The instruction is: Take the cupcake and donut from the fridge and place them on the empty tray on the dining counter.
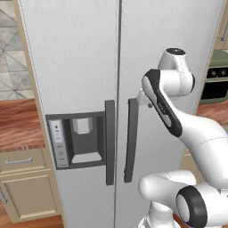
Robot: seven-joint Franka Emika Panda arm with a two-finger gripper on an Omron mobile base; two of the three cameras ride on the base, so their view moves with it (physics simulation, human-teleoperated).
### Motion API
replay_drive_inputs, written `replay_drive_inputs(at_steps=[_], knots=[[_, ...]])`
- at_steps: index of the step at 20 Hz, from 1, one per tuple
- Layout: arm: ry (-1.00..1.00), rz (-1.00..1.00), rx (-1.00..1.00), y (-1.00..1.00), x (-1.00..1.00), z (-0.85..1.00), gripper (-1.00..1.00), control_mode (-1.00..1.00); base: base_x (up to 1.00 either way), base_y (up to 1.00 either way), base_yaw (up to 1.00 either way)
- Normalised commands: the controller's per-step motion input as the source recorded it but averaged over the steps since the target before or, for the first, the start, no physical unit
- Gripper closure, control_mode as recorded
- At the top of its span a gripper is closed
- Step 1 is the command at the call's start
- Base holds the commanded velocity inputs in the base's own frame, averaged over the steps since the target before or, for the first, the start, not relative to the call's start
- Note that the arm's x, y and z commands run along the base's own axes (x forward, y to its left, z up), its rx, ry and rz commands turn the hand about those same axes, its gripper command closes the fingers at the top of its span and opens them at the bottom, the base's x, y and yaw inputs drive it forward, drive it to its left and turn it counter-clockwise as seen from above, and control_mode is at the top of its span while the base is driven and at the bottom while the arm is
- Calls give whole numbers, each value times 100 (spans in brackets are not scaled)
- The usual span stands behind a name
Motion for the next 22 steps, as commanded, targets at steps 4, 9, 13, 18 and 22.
replay_drive_inputs(at_steps=[4,9,13,18,22], knots=[[-8,0,0,0,-44,0,-100,-100,0,0,0],[-23,-3,1,1,-100,3,-100,-100,0,0,0],[-24,-4,1,0,-94,6,-100,-100,0,0,0],[-29,-1,0,0,-94,48,-100,-100,0,0,0],[-16,0,0,0,-88,62,-100,-100,0,0,0]])
